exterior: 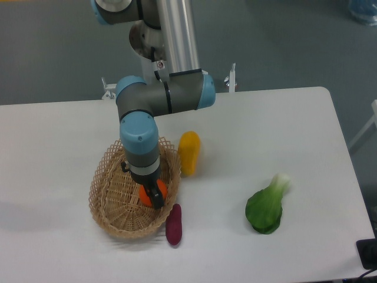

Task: Pick up the orange from the basket
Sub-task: 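Close the gripper around the orange, then lift the orange out of the basket and carry it above the bok choy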

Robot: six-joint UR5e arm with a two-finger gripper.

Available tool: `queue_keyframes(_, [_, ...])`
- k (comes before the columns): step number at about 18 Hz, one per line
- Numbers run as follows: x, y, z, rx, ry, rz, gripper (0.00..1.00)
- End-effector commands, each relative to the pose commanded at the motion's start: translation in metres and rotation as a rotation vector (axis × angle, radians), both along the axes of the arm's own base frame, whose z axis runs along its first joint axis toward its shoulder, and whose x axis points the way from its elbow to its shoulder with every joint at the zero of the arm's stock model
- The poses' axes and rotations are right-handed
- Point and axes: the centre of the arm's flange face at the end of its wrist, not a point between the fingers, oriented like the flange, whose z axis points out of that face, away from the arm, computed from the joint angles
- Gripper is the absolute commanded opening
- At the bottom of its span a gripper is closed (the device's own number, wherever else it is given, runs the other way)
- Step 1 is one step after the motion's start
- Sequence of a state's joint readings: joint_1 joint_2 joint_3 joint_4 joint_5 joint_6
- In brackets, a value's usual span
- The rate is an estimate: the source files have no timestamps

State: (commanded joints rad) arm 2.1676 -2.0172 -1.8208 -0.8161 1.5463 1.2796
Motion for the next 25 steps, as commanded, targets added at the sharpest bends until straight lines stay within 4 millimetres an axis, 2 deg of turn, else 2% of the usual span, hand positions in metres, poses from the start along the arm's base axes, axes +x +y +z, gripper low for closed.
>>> queue_keyframes(5, [0.001, 0.001, 0.005, 0.008, 0.003, 0.049, 0.77])
queue_keyframes(6, [0.001, 0.002, 0.010, 0.018, 0.005, 0.063, 0.68])
queue_keyframes(7, [0.001, 0.004, 0.012, 0.022, 0.005, 0.072, 0.64])
queue_keyframes(12, [-0.003, 0.008, 0.033, 0.050, 0.017, 0.091, 0.63])
queue_keyframes(15, [-0.010, 0.007, 0.055, 0.086, 0.031, 0.169, 0.63])
queue_keyframes(19, [-0.056, 0.005, 0.085, 0.125, 0.037, 0.235, 0.63])
queue_keyframes(22, [-0.080, 0.000, 0.096, 0.131, -0.005, 0.272, 0.63])
queue_keyframes(25, [-0.116, -0.012, 0.110, 0.175, -0.025, 0.326, 0.63])
